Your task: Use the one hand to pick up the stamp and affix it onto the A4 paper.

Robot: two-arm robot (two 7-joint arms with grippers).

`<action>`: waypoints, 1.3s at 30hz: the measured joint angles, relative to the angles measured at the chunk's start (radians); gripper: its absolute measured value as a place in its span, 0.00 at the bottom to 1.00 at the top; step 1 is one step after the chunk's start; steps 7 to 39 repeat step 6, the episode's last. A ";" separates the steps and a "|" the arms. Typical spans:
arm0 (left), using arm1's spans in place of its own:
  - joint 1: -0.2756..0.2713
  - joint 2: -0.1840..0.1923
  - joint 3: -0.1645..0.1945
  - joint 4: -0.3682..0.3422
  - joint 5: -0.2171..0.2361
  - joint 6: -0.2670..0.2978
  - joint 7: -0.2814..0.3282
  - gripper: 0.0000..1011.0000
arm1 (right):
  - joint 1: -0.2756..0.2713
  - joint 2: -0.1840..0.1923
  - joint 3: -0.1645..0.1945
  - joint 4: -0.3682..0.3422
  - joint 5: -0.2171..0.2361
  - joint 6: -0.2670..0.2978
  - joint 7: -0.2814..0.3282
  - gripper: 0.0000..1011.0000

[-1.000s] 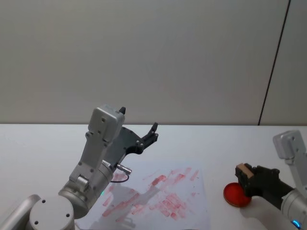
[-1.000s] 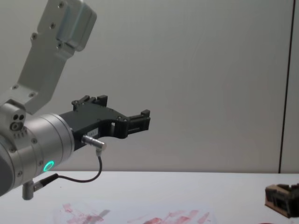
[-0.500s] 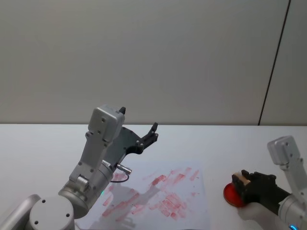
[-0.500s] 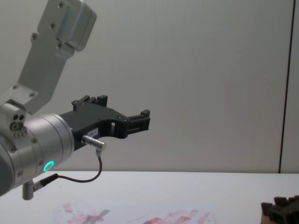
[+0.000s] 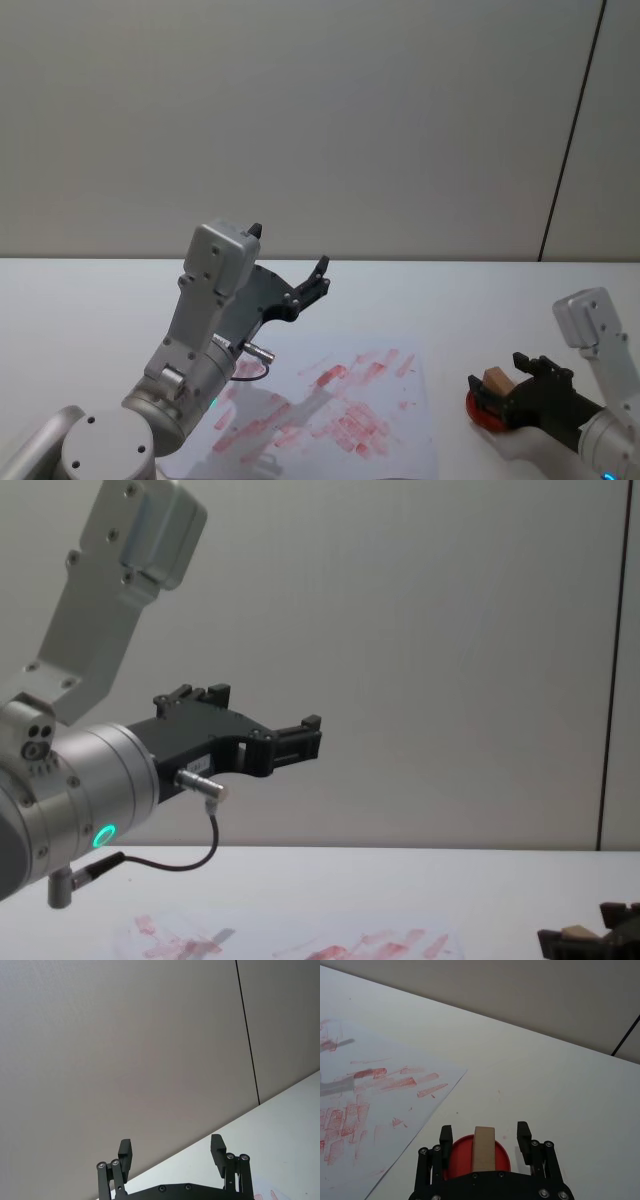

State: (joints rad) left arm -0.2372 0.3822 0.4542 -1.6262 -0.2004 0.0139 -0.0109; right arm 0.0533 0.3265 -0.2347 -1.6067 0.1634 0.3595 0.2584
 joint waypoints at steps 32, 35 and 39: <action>0.000 0.000 0.000 0.000 0.000 0.000 0.000 0.99 | 0.000 0.000 -0.001 0.001 -0.001 0.001 0.001 0.91; 0.000 0.000 0.000 0.000 0.000 0.000 0.000 0.99 | 0.000 0.000 -0.001 0.001 -0.001 0.001 0.001 0.91; 0.000 0.000 0.000 0.000 0.000 0.000 0.000 0.99 | 0.000 0.000 -0.001 0.001 -0.001 0.001 0.001 0.91</action>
